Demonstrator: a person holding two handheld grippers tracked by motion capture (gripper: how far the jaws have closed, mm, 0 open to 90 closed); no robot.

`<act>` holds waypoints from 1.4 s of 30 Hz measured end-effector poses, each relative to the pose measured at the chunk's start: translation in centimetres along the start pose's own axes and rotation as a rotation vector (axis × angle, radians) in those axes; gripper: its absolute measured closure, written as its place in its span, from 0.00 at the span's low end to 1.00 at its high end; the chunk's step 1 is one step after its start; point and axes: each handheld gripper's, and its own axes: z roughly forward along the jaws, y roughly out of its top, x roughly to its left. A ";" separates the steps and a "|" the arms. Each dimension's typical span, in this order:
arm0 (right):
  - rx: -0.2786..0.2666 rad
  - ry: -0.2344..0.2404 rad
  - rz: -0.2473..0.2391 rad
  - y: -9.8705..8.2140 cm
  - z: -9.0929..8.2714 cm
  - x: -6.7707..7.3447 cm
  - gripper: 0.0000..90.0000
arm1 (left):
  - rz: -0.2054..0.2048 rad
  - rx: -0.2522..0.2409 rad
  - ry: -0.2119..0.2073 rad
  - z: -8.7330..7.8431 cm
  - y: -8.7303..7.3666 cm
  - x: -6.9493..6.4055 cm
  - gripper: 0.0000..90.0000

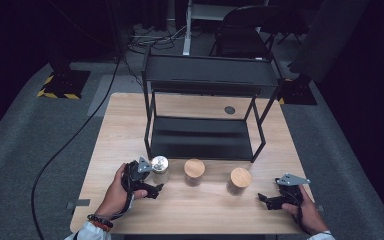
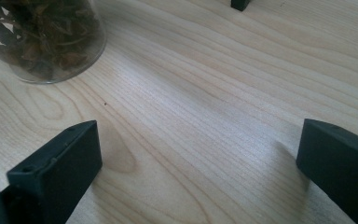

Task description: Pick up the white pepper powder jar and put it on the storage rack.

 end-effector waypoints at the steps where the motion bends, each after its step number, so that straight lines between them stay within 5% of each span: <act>1: 0.000 0.000 0.000 0.0 0.0 0.0 0.00 | 0.000 0.000 -0.002 0.0 0.1 0.0 0.03; 27: 0.000 0.000 0.000 0.0 0.0 0.0 0.00 | -0.013 -0.020 -0.032 0.8 1.7 -0.2 0.05; 42: 0.000 0.000 0.000 0.0 0.0 0.0 0.00 | -0.054 -0.019 -0.016 1.9 2.5 0.1 0.17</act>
